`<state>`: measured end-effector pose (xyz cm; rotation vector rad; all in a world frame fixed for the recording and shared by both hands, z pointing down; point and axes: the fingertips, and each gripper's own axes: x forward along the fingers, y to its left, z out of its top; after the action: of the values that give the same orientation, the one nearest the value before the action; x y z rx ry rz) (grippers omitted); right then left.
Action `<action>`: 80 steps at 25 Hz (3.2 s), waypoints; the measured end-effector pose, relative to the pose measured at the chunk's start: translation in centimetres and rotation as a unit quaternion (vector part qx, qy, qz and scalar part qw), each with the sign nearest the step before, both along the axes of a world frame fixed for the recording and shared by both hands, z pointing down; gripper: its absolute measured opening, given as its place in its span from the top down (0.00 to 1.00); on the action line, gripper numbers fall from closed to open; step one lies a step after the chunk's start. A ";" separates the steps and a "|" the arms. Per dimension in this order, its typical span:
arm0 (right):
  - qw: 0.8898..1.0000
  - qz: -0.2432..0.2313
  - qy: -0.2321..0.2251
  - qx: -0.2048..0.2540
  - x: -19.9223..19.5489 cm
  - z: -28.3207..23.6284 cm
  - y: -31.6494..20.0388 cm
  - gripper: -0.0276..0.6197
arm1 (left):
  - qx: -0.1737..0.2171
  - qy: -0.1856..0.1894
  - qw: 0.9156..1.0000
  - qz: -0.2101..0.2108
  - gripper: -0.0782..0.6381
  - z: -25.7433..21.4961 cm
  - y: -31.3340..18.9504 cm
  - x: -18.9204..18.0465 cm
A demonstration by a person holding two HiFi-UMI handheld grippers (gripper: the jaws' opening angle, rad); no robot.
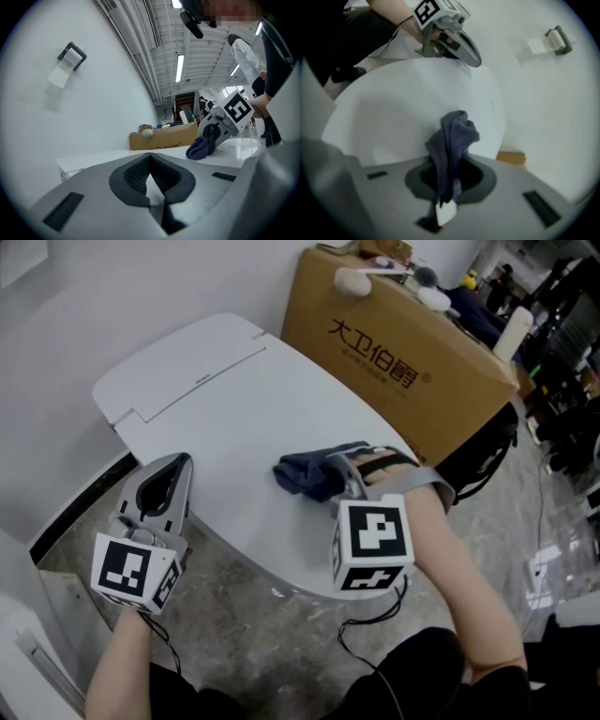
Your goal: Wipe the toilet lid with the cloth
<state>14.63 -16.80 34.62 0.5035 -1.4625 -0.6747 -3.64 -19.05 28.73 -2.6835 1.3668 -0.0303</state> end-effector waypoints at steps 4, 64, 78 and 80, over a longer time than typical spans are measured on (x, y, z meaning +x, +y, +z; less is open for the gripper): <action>1.000 0.001 0.000 -0.003 0.0 0.1 1.1 0.86 | 0.002 0.003 1.000 -0.002 0.88 -0.1 -0.1 -0.1; 0.996 0.058 -0.038 0.060 7.7 -5.1 -19.2 0.86 | 0.026 0.003 0.999 0.027 0.88 -2.0 1.7 2.4; 0.996 0.078 -0.029 0.016 9.3 -0.8 -21.8 0.86 | 0.034 0.017 0.999 0.031 0.88 -1.9 1.8 2.2; 0.997 0.079 -0.028 0.005 9.4 -0.2 -21.4 0.86 | 0.034 0.019 0.999 0.035 0.88 -1.9 1.8 2.2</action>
<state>24.07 -38.19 34.42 0.6429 -1.4545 -0.5479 -1.46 -17.25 26.81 -2.6864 1.2599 0.0713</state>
